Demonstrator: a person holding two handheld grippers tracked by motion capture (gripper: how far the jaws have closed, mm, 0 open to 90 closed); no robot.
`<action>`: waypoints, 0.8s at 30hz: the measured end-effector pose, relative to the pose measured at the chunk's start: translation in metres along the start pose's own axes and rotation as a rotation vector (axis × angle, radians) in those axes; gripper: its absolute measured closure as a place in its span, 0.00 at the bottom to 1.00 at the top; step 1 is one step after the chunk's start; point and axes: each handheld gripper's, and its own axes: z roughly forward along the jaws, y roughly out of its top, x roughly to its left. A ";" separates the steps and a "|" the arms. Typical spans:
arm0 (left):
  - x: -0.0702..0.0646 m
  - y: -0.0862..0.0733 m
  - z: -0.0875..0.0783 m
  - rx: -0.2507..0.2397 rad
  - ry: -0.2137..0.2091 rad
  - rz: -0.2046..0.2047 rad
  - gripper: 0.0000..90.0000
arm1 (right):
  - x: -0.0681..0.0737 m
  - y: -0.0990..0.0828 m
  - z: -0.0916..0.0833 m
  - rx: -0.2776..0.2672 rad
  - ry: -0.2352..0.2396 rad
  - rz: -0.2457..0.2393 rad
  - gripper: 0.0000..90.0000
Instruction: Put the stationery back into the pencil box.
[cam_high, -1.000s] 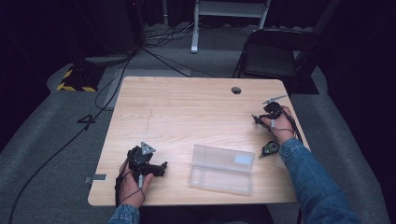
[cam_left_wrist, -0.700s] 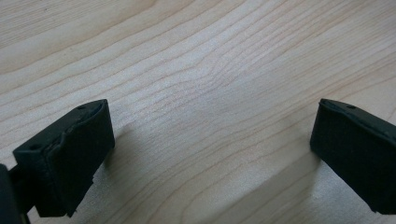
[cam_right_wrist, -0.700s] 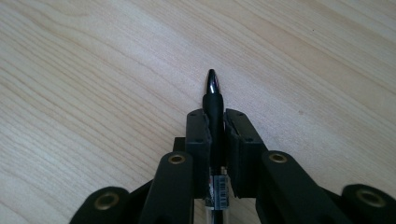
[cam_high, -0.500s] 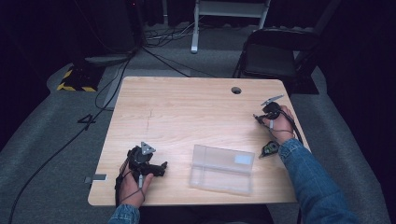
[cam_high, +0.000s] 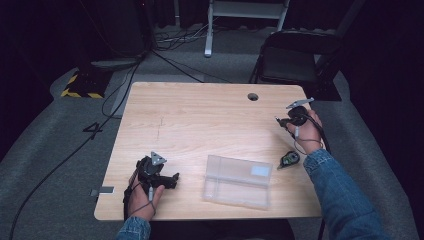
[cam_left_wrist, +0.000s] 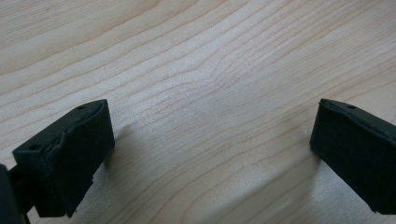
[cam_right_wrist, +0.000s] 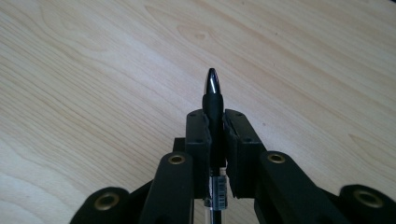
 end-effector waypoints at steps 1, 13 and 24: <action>0.000 0.000 0.000 -0.003 0.001 -0.005 0.00 | 0.000 0.001 -0.003 -0.010 0.007 0.004 0.90; -0.001 0.002 0.002 -0.004 0.008 -0.014 0.00 | 0.015 0.009 -0.050 -0.141 0.090 0.003 0.90; -0.001 0.002 0.002 -0.004 0.007 -0.013 0.00 | 0.050 0.009 -0.077 -0.215 0.223 -0.048 0.90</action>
